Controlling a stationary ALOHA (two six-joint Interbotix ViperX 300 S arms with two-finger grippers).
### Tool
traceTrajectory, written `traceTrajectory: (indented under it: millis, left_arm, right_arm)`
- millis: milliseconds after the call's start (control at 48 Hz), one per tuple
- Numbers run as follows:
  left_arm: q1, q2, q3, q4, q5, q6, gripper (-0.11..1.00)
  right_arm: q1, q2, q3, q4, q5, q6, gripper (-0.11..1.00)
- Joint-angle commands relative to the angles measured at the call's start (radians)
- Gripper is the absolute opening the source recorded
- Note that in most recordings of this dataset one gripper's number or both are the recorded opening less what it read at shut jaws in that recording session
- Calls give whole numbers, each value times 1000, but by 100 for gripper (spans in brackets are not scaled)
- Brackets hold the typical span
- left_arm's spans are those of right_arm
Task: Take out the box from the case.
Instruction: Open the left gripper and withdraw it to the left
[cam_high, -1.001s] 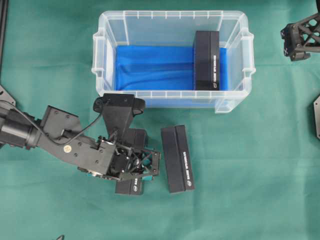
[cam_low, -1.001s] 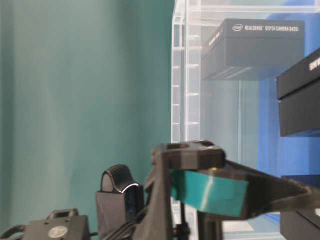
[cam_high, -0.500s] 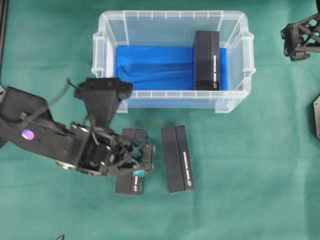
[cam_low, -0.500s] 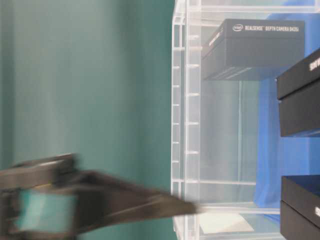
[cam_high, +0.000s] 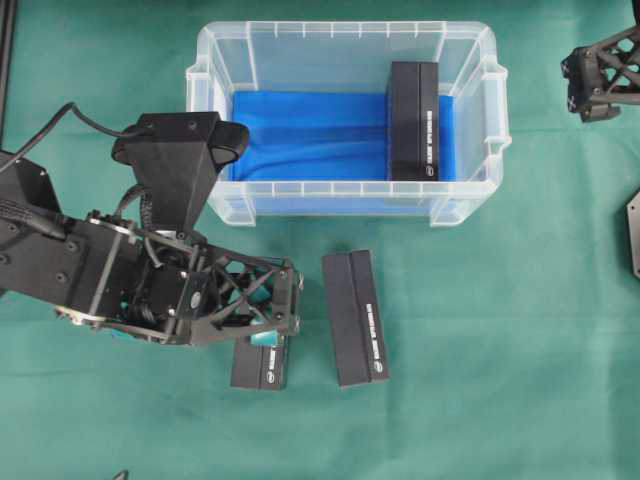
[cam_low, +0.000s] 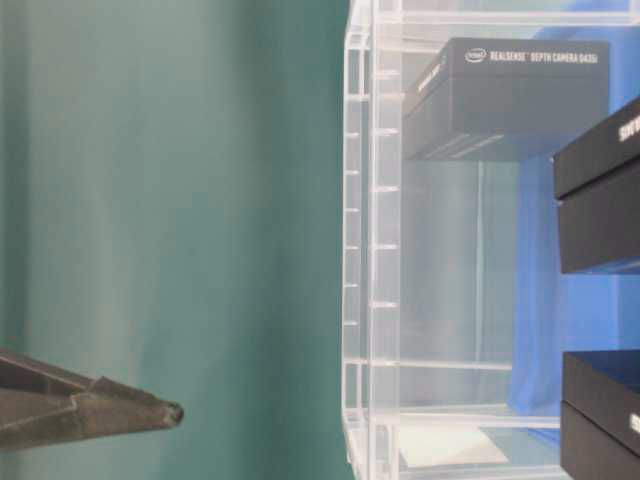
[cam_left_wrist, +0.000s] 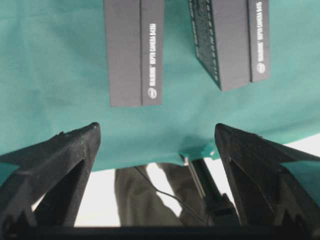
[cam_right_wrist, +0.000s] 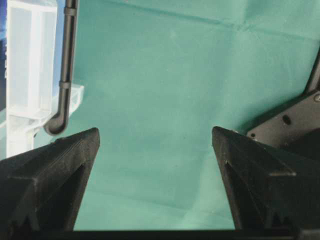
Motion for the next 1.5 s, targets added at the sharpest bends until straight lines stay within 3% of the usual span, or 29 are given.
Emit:
traceTrajectory:
  millis: [0, 229, 438, 750, 959, 1209, 1480]
  left_arm:
    - [3, -32, -14, 5, 8, 0, 97]
    - [-11, -43, 3, 3, 8, 0, 97]
    - [-58, -123, 107, -3, 17, -12, 97]
    - [-137, -308, 296, -3, 35, -123, 97]
    - [-144, -330, 321, -3, 35, -133, 96]
    - [-92, -368, 353, -3, 41, -110, 96]
    - [83, -477, 423, -23, 54, 41, 96]
  right_arm:
    - [2, -8, -9, 2, 0, 0, 90]
    - [2, -8, -9, 0, -2, 0, 90]
    - [2, -6, -11, 0, 0, 0, 89]
    - [2, -8, -11, 2, 2, 2, 90]
    - [2, -8, -11, 2, 3, 3, 90]
    - [2, -8, -11, 0, 14, 3, 90]
    - [2, -8, -11, 2, 23, 3, 90]
